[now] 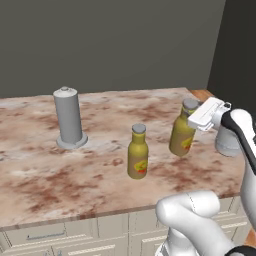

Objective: Move the drinks to the dining counter.

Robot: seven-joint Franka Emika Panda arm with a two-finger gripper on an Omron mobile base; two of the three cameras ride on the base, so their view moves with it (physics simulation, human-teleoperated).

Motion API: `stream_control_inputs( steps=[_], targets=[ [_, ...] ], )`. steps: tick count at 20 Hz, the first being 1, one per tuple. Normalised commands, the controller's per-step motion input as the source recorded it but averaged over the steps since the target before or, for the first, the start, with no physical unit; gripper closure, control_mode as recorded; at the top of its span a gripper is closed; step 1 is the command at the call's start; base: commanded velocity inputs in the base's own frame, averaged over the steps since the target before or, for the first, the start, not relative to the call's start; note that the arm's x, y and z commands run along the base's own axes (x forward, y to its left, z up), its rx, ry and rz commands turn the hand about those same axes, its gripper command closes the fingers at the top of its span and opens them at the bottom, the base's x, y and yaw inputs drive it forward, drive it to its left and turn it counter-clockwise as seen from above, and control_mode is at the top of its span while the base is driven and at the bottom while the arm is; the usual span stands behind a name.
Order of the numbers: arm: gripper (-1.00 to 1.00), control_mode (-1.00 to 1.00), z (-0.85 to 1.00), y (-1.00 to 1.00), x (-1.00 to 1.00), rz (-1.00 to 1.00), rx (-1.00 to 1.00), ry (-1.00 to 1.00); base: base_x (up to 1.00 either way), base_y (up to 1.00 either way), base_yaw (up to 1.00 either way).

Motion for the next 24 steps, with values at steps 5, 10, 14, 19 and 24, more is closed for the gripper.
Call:
stream_control_inputs(
  steps=[5, 10, 14, 19, 24],
  targets=[
    [1.00, -1.00, -0.03, 0.05, 0.32, 0.00, 0.00, 0.09, 0.00, 0.00, 0.00],
    [1.00, -1.00, -0.03, 0.04, 0.33, 0.00, 0.00, 0.05, 0.00, 0.00, 0.00],
    [1.00, -1.00, -0.14, 0.05, 0.27, 0.00, 0.00, 0.00, 0.00, 0.00, 0.00],
    [1.00, -1.00, -0.24, 0.01, 0.21, 0.00, 0.00, 0.00, 0.00, 0.00, 0.00],
    [1.00, -1.00, -0.25, 0.00, 0.21, 0.00, 0.00, 0.00, 0.00, 0.00, 0.00]
  ],
)
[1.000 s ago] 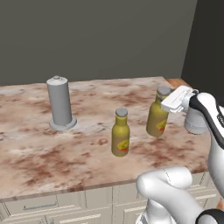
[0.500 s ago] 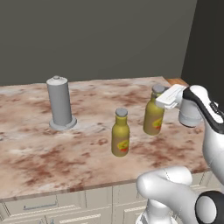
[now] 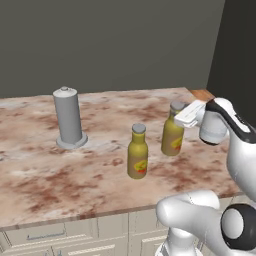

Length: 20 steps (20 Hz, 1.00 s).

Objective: Move the drinks to the dining counter.

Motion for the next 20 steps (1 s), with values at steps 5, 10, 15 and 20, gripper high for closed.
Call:
stream_control_inputs(
  steps=[5, 10, 15, 20],
  targets=[
    [1.00, -1.00, -0.26, 0.02, 0.19, 0.00, 0.00, 0.00, 0.00, 0.00, 0.00],
    [1.00, -1.00, -0.30, 0.03, 0.19, 0.00, 0.00, 0.00, 0.00, 0.00, 0.00],
    [1.00, -1.00, -0.34, 0.00, 0.24, 0.00, 0.00, 0.00, 0.00, 0.00, 0.00],
    [1.00, -1.00, -0.34, 0.00, 0.23, 0.00, 0.00, 0.00, 0.00, 0.00, 0.00]
  ],
)
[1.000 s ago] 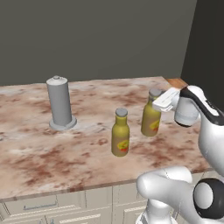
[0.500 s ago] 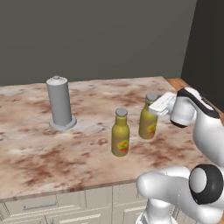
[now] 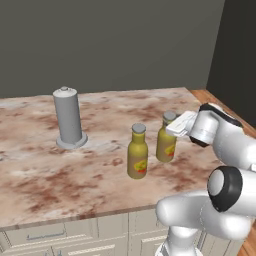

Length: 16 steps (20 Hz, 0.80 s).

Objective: Move the drinks to the dining counter.

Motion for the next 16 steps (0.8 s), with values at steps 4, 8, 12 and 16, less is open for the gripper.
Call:
stream_control_inputs(
  steps=[4, 8, 12, 16],
  targets=[
    [1.00, -1.00, -0.33, 0.00, 0.22, 0.00, 0.00, 0.00, 0.00, 0.00, 0.00],
    [1.00, -1.00, -0.31, 0.00, 0.18, 0.00, 0.00, 0.00, 0.00, 0.00, 0.00],
    [1.00, -1.00, -0.34, 0.00, 0.16, 0.00, 0.00, 0.00, 0.00, 0.00, 0.00],
    [1.00, -1.00, -0.38, 0.00, 0.01, 0.00, 0.00, 0.00, 0.00, 0.00, 0.00]
  ],
)
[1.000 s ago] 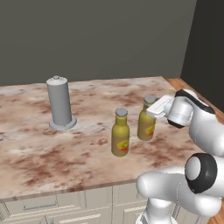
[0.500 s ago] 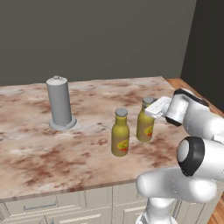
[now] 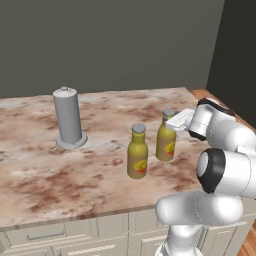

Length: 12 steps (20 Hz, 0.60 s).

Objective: Move the drinks to the dining counter.

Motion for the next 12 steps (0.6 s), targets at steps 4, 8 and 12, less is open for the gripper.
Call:
stream_control_inputs(
  steps=[4, 8, 12],
  targets=[
    [1.00, -1.00, -0.34, 0.00, 0.00, 0.00, 0.00, 0.00, 0.00, 0.00, 0.00],
    [1.00, -1.00, -0.29, 0.01, -0.18, 0.00, -0.02, -0.11, 0.00, 0.00, 0.00],
    [-1.00, -1.00, -0.24, 0.03, -0.25, 0.00, -0.05, -0.20, 0.00, 0.00, 0.00]
  ],
)
